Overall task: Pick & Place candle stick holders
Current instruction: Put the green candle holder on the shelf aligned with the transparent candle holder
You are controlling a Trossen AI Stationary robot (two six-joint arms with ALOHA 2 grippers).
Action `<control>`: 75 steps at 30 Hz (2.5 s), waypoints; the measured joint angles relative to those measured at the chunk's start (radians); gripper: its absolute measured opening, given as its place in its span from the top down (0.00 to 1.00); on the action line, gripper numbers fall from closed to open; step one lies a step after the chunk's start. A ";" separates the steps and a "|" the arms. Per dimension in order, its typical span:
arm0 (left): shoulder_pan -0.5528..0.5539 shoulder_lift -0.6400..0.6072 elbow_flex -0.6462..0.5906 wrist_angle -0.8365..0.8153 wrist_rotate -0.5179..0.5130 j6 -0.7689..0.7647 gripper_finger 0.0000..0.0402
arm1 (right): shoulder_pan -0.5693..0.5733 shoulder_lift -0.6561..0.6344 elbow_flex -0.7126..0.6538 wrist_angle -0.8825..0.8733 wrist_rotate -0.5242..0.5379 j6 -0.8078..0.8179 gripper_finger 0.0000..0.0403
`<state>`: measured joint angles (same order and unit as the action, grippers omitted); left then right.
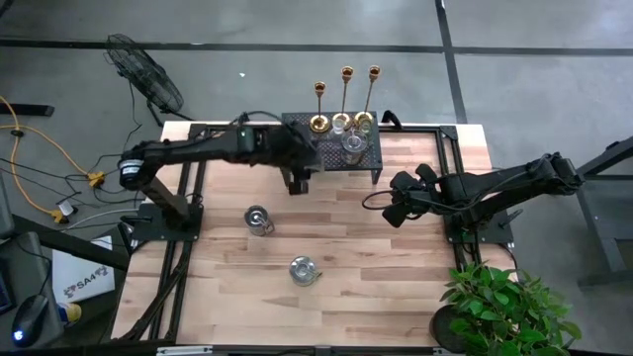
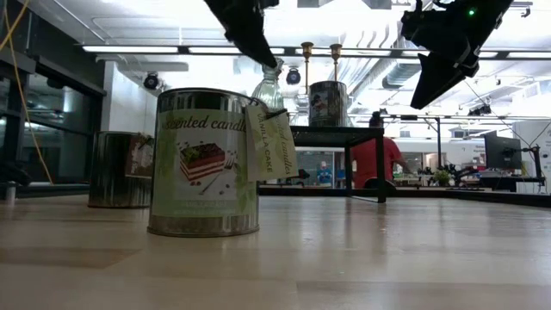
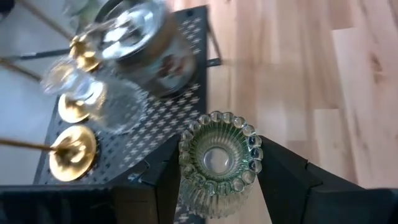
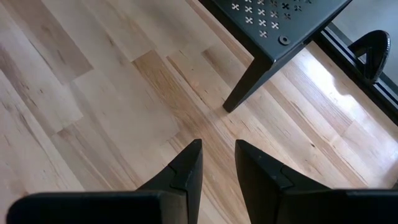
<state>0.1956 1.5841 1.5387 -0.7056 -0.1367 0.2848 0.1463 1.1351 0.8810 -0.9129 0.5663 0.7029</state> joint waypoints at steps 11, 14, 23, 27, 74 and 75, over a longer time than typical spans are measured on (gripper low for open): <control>0.216 0.003 0.000 0.064 0.177 0.025 0.58 | 0.000 0.000 0.000 0.003 0.004 -0.001 0.78; 0.250 0.003 0.000 0.083 0.198 0.025 0.58 | 0.000 0.000 0.000 0.006 0.005 -0.001 0.78; 0.266 0.037 -0.001 0.097 0.187 -0.027 0.58 | -0.001 0.000 0.000 0.010 0.008 -0.001 0.78; 0.262 0.071 -0.001 0.118 0.168 -0.056 0.58 | -0.001 0.000 0.000 0.013 0.008 -0.001 0.78; 0.333 0.131 0.001 0.188 0.183 -0.214 0.56 | -0.001 0.000 0.000 0.035 0.008 -0.019 0.78; 0.333 0.135 0.002 0.200 0.188 -0.223 0.56 | -0.001 0.000 0.000 0.035 0.008 -0.019 0.78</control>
<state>0.5285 1.7187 1.5402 -0.5060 0.0516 0.0620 0.1456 1.1351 0.8810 -0.8775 0.5739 0.6842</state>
